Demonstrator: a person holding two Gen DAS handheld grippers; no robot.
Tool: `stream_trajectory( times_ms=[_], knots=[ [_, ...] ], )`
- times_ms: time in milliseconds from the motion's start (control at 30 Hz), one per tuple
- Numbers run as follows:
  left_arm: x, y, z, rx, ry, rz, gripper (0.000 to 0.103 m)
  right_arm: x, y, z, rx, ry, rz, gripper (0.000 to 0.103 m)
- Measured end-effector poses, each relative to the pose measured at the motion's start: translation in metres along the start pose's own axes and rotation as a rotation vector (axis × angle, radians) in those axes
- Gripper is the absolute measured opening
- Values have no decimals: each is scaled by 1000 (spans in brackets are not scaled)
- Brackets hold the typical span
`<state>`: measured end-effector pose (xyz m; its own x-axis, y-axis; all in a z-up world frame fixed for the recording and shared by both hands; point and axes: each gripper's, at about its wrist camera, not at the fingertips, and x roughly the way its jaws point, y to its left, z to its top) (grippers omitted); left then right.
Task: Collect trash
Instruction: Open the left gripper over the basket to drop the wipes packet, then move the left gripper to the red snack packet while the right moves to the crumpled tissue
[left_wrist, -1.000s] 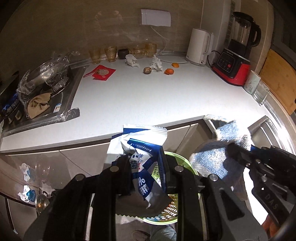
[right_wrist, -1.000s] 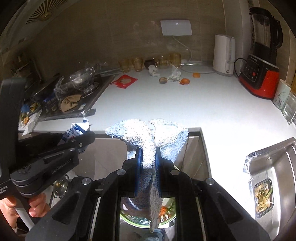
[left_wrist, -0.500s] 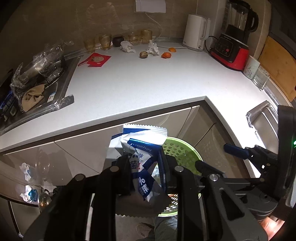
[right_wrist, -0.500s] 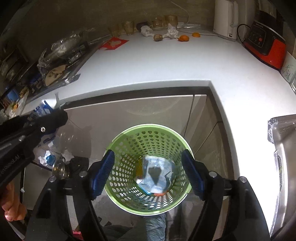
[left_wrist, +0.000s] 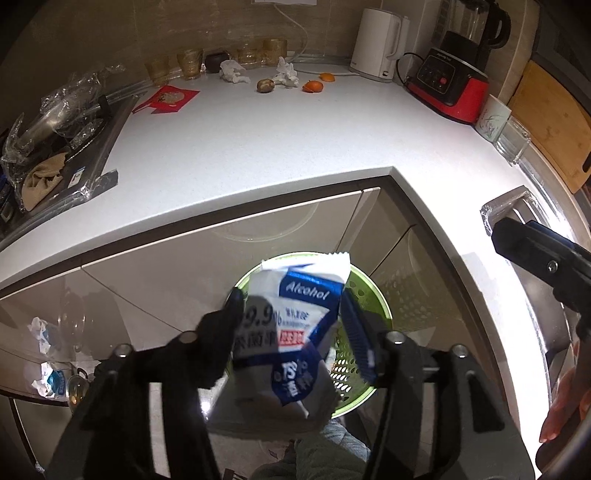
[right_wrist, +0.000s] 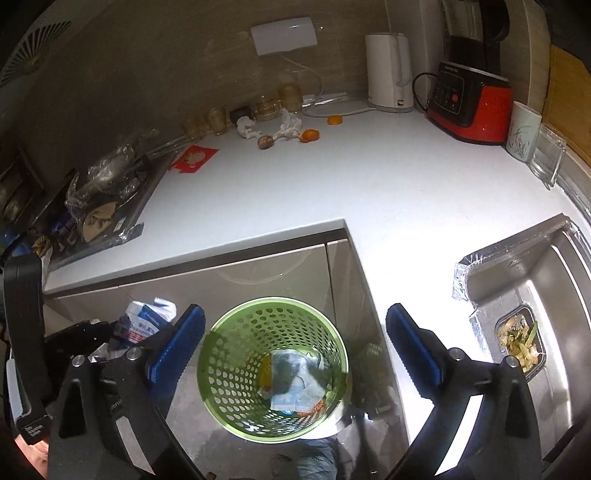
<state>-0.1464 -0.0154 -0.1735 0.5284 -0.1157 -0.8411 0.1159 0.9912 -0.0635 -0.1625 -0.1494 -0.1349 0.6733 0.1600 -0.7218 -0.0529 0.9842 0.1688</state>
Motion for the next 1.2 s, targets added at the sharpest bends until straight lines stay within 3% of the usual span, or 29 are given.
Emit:
stream_trajectory(
  times_ms=[200,633,767,900,1200],
  knots=[
    [3,-10,3,-7,8,-19,78,0,-15,-2,47,13,-4,98],
    [-2,-11,34,-15,-36,-10,87,0,-22,21,41,-5,-1,98],
    [-1,0,59,-35,-66,18,94,4,-19,45,14,-24,2,101],
    [4,13,90,-44,-100,64,95,18,-16,78,-24,-37,10,101],
    [42,63,178,-146,-138,151,95,87,-15,168,-105,-32,57,101]
  ],
)
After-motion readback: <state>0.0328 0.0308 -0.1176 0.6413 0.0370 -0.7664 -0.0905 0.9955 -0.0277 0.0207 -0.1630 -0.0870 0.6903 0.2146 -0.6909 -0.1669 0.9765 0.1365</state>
